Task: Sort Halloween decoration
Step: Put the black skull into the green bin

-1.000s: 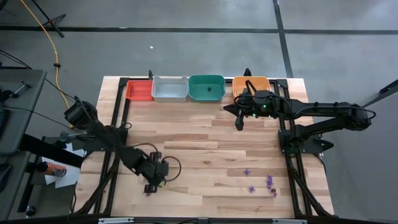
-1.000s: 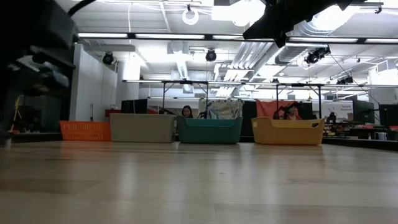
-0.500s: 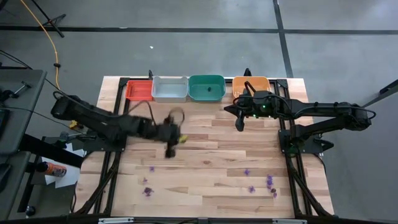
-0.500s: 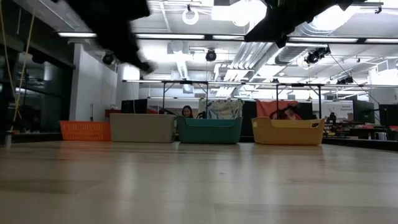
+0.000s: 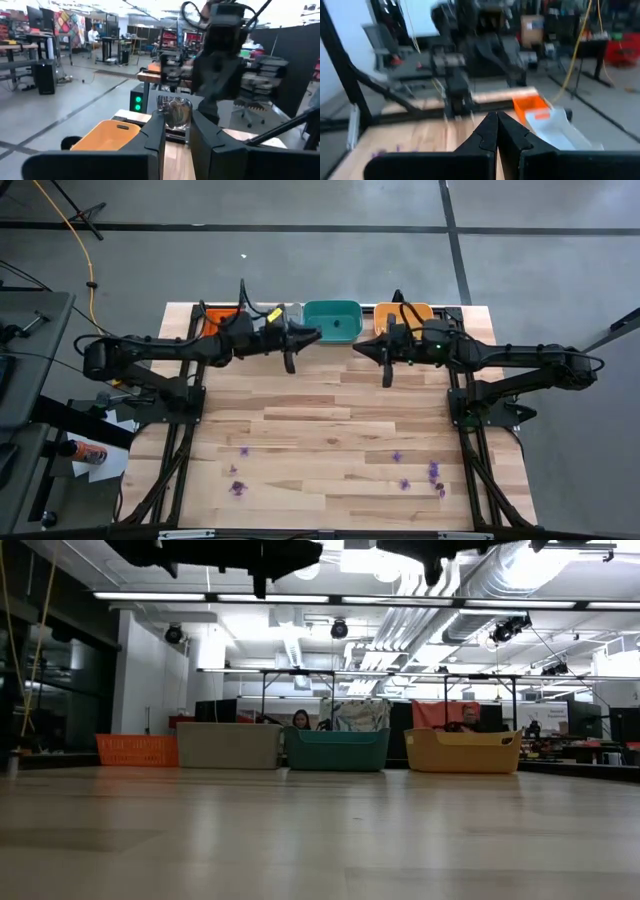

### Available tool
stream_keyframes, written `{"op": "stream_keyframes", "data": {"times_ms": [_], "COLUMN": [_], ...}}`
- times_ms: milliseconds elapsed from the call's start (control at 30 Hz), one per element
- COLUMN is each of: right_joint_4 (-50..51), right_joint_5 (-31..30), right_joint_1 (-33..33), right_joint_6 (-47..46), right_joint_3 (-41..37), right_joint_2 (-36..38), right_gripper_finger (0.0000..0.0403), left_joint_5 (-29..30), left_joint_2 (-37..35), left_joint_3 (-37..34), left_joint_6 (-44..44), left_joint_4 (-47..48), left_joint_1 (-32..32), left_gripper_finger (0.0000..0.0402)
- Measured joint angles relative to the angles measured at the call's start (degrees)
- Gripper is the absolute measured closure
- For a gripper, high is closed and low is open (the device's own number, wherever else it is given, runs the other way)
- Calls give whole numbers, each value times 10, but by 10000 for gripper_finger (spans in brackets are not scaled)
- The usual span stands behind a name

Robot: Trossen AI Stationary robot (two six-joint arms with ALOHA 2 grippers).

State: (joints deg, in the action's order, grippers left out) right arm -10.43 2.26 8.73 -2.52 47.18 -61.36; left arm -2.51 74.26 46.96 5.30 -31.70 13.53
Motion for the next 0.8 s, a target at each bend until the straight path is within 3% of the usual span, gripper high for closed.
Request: {"op": "stream_keyframes", "data": {"times_ms": [500, 600, 800], "right_joint_4": [-22, -22, -12], "right_joint_5": [3, -6, -14], "right_joint_1": [0, 0, 0], "right_joint_6": [-4, 0, -15], "right_joint_3": [0, 0, 0], "right_joint_2": [-1, -1, -1], "right_gripper_finger": [402, 402, 402], "left_joint_5": [-27, 5, 13], "left_joint_2": [0, 5, 9], "left_joint_3": [0, 0, 0], "left_joint_6": [-6, -48, -20], "left_joint_4": [4, 1, 36], "left_joint_1": [6, 14, 35], "left_gripper_finger": [364, 364, 363]}}
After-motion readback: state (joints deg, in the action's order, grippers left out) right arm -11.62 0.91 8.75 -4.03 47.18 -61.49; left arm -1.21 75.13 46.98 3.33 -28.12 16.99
